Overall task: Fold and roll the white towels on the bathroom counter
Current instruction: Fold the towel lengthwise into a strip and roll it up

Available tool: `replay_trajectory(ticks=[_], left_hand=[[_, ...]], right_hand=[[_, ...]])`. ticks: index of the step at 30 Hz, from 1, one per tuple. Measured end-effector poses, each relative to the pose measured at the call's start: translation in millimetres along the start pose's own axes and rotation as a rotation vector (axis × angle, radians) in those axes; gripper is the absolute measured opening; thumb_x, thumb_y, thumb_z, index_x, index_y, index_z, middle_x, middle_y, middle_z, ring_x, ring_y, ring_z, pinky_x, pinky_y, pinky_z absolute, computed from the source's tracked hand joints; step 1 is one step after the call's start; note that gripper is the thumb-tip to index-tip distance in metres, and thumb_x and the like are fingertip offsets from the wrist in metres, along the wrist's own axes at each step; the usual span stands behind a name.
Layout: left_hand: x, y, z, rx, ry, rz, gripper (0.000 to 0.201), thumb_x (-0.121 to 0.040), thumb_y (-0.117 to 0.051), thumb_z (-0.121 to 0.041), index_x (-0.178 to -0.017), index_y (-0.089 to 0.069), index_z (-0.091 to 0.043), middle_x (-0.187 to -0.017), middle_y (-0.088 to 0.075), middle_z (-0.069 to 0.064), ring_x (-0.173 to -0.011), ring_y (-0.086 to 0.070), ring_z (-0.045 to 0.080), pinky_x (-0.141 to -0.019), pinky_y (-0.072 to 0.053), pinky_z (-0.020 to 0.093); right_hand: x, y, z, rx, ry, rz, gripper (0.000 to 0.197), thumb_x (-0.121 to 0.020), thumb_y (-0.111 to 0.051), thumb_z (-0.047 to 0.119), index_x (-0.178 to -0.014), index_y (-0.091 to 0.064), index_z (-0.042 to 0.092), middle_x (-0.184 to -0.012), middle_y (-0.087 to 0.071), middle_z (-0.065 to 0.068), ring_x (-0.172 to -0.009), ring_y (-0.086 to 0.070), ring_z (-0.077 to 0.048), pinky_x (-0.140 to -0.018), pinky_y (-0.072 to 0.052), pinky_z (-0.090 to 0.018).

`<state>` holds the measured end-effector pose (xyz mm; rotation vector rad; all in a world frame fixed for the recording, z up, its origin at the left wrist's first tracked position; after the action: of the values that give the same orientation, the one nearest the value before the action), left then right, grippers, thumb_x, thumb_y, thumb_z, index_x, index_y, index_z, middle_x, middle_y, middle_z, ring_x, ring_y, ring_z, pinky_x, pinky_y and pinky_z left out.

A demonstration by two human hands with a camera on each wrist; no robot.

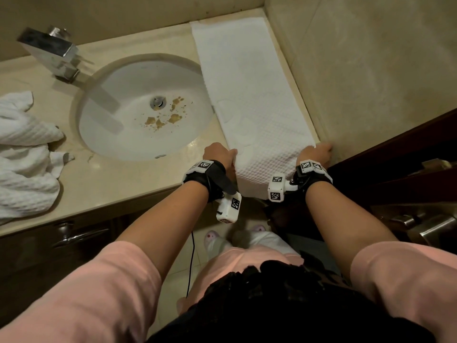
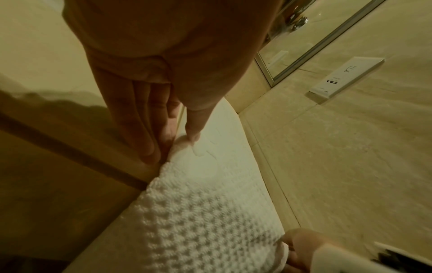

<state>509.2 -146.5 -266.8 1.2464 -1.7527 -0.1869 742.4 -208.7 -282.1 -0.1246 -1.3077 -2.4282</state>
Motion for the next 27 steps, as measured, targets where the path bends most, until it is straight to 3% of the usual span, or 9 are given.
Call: replay_trajectory(ticks=[3,6,10,13,18,27], left_hand=[[-2.9,4.7,-7.5,-0.016,-0.013,-0.011,0.043,-0.087,-0.059,-0.04,-0.087,-0.071,0.0,-0.087,-0.072,0.013,-0.082,-0.068,0.029,-0.074,-0.053,0.031],[-7.3,8.9,-13.3,-0.005,0.002,0.002,0.044,-0.089,-0.058,-0.041,-0.094,-0.07,0.001,-0.094,-0.071,0.014,-0.087,-0.067,0.028,-0.068,-0.045,0.028],[-14.6,11.8,-15.1,0.032,0.041,0.018,0.044,-0.085,-0.062,-0.042,-0.097,-0.07,-0.001,-0.095,-0.072,0.012,-0.088,-0.068,0.027,-0.07,-0.048,0.028],[-17.8,11.4,-15.4,0.015,0.041,0.041,0.044,-0.086,-0.061,-0.041,-0.098,-0.07,0.0,-0.097,-0.072,0.013,-0.09,-0.068,0.027,-0.076,-0.051,0.029],[-14.4,14.2,-19.4,-0.065,0.0,0.056,0.04,-0.096,-0.046,-0.032,-0.11,-0.06,0.003,-0.114,-0.063,0.019,-0.104,-0.06,0.034,-0.075,-0.042,0.031],[-8.3,21.1,-23.1,0.011,0.037,-0.013,0.034,-0.1,-0.035,-0.015,-0.122,-0.049,0.007,-0.131,-0.051,0.021,-0.12,-0.05,0.036,-0.097,-0.04,0.036]], right_hand=[[0.3,0.3,3.9,0.074,0.159,-0.039,0.03,-0.087,-0.048,0.009,-0.115,-0.056,0.014,-0.127,-0.053,-0.009,-0.115,-0.053,-0.03,-0.094,-0.045,-0.042],[-1.1,0.4,10.9,0.145,0.29,-0.006,0.033,-0.088,-0.049,0.01,-0.119,-0.057,0.016,-0.128,-0.051,-0.008,-0.12,-0.048,-0.027,-0.097,-0.043,-0.043],[-1.6,-4.4,22.4,0.192,0.43,0.075,0.035,-0.089,-0.049,0.007,-0.121,-0.061,0.016,-0.129,-0.049,-0.009,-0.123,-0.042,-0.027,-0.101,-0.036,-0.035],[0.4,-8.1,26.5,0.231,0.458,0.106,0.034,-0.088,-0.05,0.006,-0.12,-0.062,0.012,-0.131,-0.046,-0.008,-0.127,-0.037,-0.024,-0.105,-0.03,-0.033],[4.5,-5.7,31.1,0.3,0.448,0.159,0.041,-0.088,-0.049,0.01,-0.129,-0.054,0.009,-0.139,-0.041,-0.011,-0.134,-0.03,-0.027,-0.111,-0.021,-0.036],[15.7,-1.6,40.7,0.394,0.428,0.25,0.038,-0.093,-0.048,0.02,-0.129,-0.056,0.007,-0.14,-0.041,-0.016,-0.132,-0.034,-0.032,-0.11,-0.025,-0.036]])
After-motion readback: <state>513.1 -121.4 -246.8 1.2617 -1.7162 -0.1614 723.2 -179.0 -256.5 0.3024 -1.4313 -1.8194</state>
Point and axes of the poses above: each hand's wrist, its own x-axis away from the middle knuckle, its own y-axis out of the back of the hand, z = x × y, the point moved 1 cm from there along -x, towards the middle knuckle
